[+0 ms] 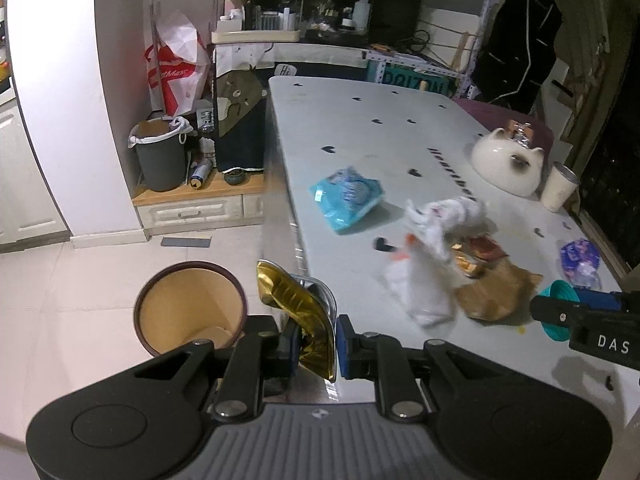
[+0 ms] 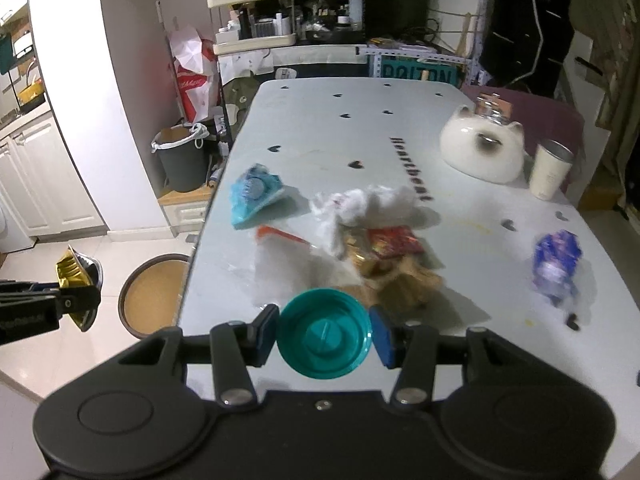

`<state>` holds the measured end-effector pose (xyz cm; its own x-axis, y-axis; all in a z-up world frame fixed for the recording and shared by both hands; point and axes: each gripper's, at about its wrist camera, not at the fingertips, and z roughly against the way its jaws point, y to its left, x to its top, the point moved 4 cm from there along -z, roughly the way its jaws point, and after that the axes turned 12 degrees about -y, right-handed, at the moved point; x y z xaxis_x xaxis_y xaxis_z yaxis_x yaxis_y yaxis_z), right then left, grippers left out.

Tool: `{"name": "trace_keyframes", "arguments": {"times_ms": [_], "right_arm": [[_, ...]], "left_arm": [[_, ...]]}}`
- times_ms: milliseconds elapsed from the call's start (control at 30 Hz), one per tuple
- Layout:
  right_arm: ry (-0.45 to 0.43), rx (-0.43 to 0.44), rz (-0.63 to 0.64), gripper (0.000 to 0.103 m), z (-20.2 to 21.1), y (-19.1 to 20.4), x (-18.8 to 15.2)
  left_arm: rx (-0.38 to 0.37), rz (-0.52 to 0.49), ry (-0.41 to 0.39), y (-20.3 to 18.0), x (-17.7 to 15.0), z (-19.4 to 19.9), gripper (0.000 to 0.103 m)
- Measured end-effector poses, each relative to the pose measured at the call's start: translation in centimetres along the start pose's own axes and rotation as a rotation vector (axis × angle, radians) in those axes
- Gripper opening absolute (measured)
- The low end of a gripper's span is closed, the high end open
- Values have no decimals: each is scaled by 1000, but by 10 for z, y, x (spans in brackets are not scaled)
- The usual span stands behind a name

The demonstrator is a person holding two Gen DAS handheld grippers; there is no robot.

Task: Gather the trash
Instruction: 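Carry the gold foil and teal cap in both tools over the wastebasket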

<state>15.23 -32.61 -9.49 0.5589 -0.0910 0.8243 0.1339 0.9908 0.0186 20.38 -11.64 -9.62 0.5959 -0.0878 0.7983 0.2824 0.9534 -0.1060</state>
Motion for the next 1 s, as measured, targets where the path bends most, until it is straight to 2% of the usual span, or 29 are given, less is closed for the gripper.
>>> {"name": "trace_keyframes", "arguments": {"times_ms": [300,567,733,1000], "right_arm": [[30,5,11,50,-54,81,22],[71,60,20,50,-108,150,36],[119,109,41,50,-145,185,40],[226,170,47,50,-225,225,41]], "left_arm": [[-1,-13,30,85,25,-39,19],[1,-3,84,150,34,-74,19],[2,16,142,188,34,-107,19],[-10,41,278,233,24,-173,19]]}}
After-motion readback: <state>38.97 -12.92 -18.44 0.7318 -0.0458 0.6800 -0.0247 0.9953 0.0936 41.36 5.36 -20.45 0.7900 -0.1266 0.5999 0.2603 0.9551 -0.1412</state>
